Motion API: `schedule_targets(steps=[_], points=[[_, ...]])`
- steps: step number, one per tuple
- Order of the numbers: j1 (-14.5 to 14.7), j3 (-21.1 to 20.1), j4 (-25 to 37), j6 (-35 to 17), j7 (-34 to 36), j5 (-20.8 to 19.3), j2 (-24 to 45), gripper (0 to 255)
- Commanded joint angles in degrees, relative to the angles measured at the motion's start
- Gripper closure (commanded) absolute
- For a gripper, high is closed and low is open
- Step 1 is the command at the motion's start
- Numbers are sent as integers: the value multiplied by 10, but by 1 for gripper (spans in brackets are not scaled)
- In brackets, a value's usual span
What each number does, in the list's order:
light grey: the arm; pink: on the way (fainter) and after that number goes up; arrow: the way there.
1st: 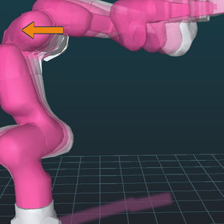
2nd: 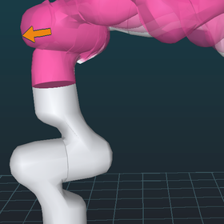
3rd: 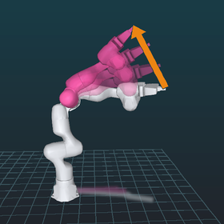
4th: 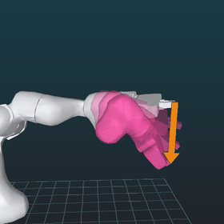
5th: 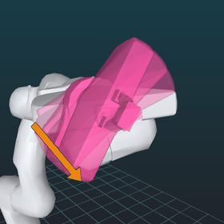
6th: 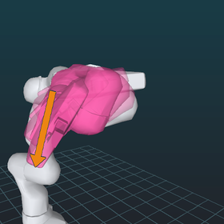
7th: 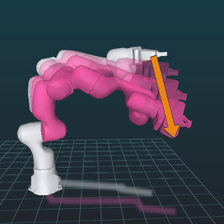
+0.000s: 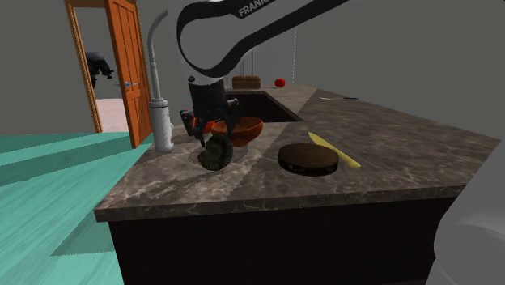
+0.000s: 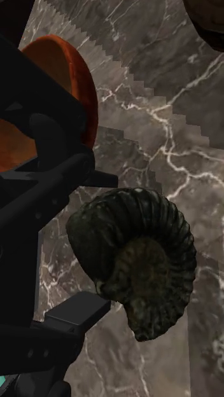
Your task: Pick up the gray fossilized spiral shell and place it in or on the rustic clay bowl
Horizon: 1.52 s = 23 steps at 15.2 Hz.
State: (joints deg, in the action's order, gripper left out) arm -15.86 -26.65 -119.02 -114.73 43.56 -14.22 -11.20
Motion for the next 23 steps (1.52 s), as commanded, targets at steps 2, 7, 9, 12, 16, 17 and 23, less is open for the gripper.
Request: schedule_targets(steps=[2,7,9,12,16,17,23], points=[[0,1,20,22,-7,4,-3,255],[0,2,55,58,-19,8,-5,255],[0,3,70,72,-23,9,-5,255],[0,3,94,94,-29,10,-5,255],[-1,3,127,124,-36,11,-1,255],[-1,2,136,132,-37,11,0,255],[-27,33,184,127,-91,-5,42,255]])
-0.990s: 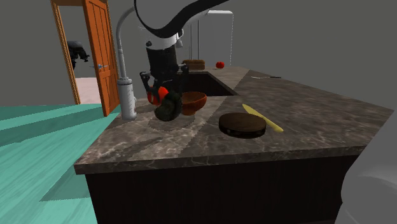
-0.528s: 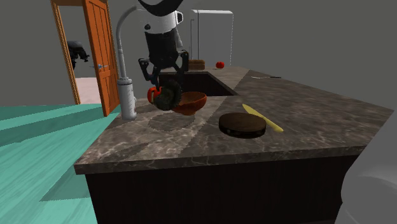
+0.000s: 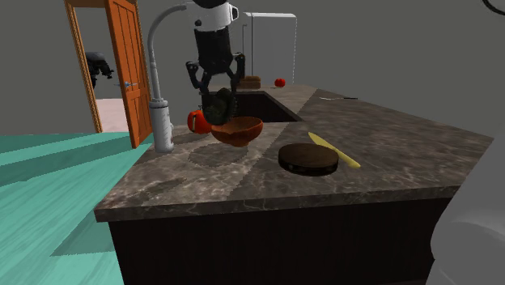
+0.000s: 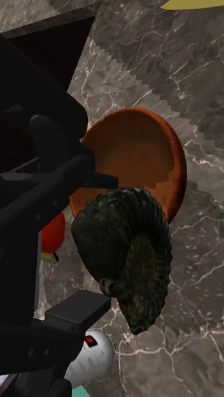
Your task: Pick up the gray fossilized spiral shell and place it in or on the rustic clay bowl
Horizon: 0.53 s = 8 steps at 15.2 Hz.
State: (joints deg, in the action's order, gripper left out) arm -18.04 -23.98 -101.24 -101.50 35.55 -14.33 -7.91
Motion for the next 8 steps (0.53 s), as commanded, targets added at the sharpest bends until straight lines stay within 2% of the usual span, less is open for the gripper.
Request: schedule_targets(steps=[1,8], points=[[-11,12,16,-7,-21,-6,18,255],[-47,42,112,-7,-88,-26,101,255]])
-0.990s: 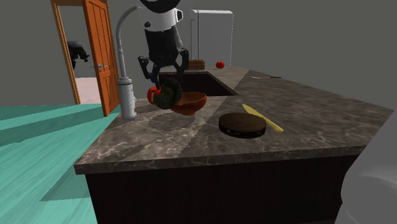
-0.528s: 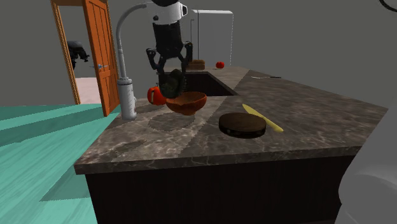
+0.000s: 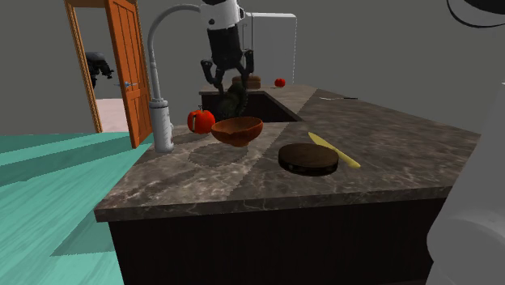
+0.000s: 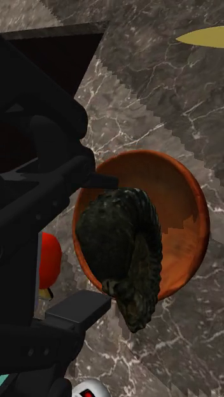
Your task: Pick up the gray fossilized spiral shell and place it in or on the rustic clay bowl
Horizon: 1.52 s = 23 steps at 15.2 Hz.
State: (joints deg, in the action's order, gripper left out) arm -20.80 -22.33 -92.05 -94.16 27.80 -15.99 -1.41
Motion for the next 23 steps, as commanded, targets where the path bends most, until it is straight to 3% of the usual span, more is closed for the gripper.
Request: schedule_targets(steps=[1,2,7,8,9,10,11,12,14,15,23], points=[[-26,27,37,-78,-20,-13,50,255],[-33,26,52,-76,-27,-16,62,255],[-43,20,4,-116,-19,-16,54,255],[-30,5,28,18,-14,93,8,0],[-30,5,28,18,-14,93,8,0],[-38,12,49,43,239,122,9,0],[-34,8,35,28,15,107,8,0],[-34,8,35,28,15,107,8,0],[-43,0,-104,-70,323,80,-87,0],[-50,-8,-118,-79,366,75,-96,0],[-56,-7,-171,-137,368,72,-93,0]])
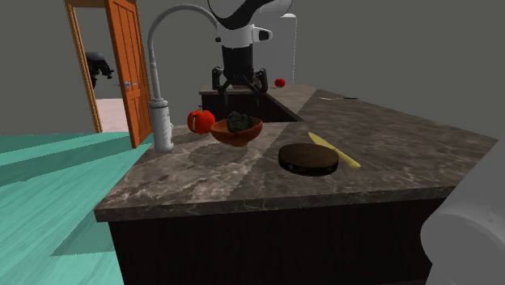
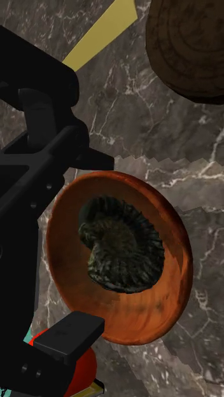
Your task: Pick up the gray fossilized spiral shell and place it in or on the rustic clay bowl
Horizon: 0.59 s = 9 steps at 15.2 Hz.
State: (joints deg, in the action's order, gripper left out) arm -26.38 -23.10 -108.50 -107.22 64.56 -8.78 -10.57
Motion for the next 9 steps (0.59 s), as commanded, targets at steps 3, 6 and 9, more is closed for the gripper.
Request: schedule_targets(steps=[3,6,9], points=[[0,1,-7,-6,0,0,-1,0],[0,1,-7,-6,0,0,-1,0],[0,1,-7,-6,0,0,-1,255]])
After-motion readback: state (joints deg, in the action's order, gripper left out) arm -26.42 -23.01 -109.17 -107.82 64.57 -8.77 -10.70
